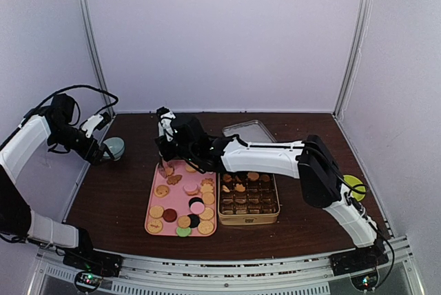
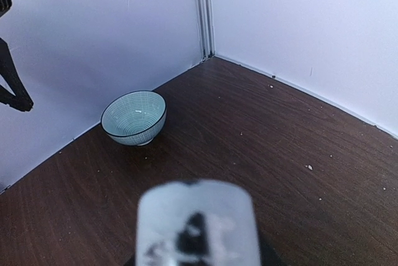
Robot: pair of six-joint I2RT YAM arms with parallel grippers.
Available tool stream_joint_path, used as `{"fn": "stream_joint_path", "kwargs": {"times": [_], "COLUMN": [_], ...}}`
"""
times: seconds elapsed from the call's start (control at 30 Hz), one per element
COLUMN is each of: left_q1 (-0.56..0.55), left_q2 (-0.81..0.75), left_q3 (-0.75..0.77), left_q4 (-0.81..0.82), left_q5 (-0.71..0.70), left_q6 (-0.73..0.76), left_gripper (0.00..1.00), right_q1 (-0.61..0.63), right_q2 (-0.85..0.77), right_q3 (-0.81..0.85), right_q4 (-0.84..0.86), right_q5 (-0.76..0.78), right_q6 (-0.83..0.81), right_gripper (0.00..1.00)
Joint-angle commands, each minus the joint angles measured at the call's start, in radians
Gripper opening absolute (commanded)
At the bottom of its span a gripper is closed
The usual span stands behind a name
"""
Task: Pack the cookies
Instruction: Pick up the fake cookies from the plate, then place the fake cookies in the empty pocket of the box.
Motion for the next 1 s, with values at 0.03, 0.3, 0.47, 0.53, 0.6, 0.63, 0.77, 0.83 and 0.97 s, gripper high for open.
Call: {"fn": "stream_joint_path", "kwargs": {"times": [0.03,0.3,0.47,0.53,0.6,0.63,0.77,0.83,0.97], "left_q1": [0.005,0.005,0.006,0.006,0.005,0.005,0.004,0.004,0.005], "left_q2": [-0.002,-0.002,0.005,0.011,0.021,0.026,0.033,0.033,0.035], "left_q3": [-0.001,0.009,0.027,0.030,0.035,0.037,0.046,0.048,0.049], "left_q4": [0.005,0.002,0.003,0.002,0.002,0.002,0.002,0.002,0.002], "left_q5": [0.036,0.027,0.036,0.045,0.050,0.053,0.063,0.070,0.085], "left_q6": [0.010,0.012,0.012,0.012,0.011,0.010,0.009,0.008,0.009], "left_gripper": [0.96,0.96,0.96,0.96,0.96,0.95,0.95,0.95,0.95], "right_q1": [0.003,0.002,0.001,0.000,0.000,-0.002,-0.002,-0.001,-0.002], "right_q2": [-0.095,-0.327,-0.601,-0.706,-0.801,-0.842,-0.987,-1.049,-1.105], "right_q3": [-0.007,-0.177,-0.534,-0.671,-0.781,-0.833,-1.001,-1.063,-1.138], "right_q4": [0.019,0.092,0.180,0.183,0.158,0.138,0.067,0.043,0.015], "right_q5": [0.006,0.006,0.079,0.127,0.174,0.197,0.261,0.287,0.325], "right_q6": [-0.016,-0.045,-0.058,-0.056,-0.042,-0.032,0.022,0.049,0.087], "right_gripper": [0.29,0.28,0.28,0.28,0.28,0.28,0.28,0.28,0.28]}}
